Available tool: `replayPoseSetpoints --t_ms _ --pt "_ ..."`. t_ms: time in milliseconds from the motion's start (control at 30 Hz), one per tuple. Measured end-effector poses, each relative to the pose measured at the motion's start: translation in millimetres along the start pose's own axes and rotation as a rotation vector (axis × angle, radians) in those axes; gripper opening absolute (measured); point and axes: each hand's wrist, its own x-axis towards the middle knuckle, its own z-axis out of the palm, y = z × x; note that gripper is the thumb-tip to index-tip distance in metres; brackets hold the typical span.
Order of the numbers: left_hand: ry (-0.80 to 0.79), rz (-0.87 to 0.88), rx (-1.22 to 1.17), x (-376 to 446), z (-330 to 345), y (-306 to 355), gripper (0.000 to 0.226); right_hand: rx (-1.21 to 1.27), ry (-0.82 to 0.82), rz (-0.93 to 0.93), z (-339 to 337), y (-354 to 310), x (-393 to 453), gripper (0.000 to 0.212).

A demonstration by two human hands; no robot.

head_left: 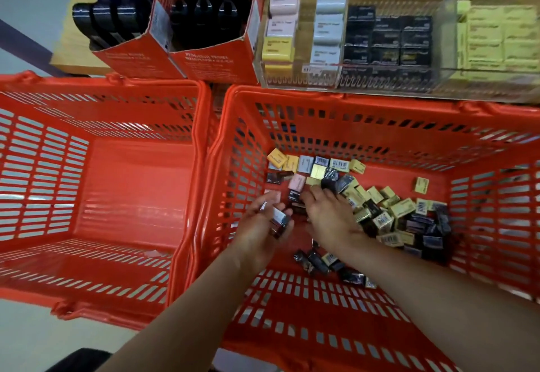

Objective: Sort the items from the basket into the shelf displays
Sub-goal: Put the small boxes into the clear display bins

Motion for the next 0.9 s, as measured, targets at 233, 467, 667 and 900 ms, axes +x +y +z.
replayPoseSetpoints --t_ms 233,467,667,900 --pt "0.078 -0.003 0.143 -6.3 -9.0 -1.6 0.020 0.338 0.084 0.090 -1.4 -2.7 -10.3 0.029" --pt "-0.052 0.033 0.256 -11.5 -5.3 1.2 0.055 1.044 0.207 0.228 -39.8 -15.2 -33.3 0.018" --pt "-0.083 -0.013 0.017 -13.4 -5.5 2.9 0.037 1.120 -0.089 0.054 -63.1 6.8 -21.5 0.019" --pt "0.006 -0.132 0.024 -16.5 -12.1 -4.2 0.011 0.223 -0.031 -0.112 -28.1 -4.0 35.0 0.041"
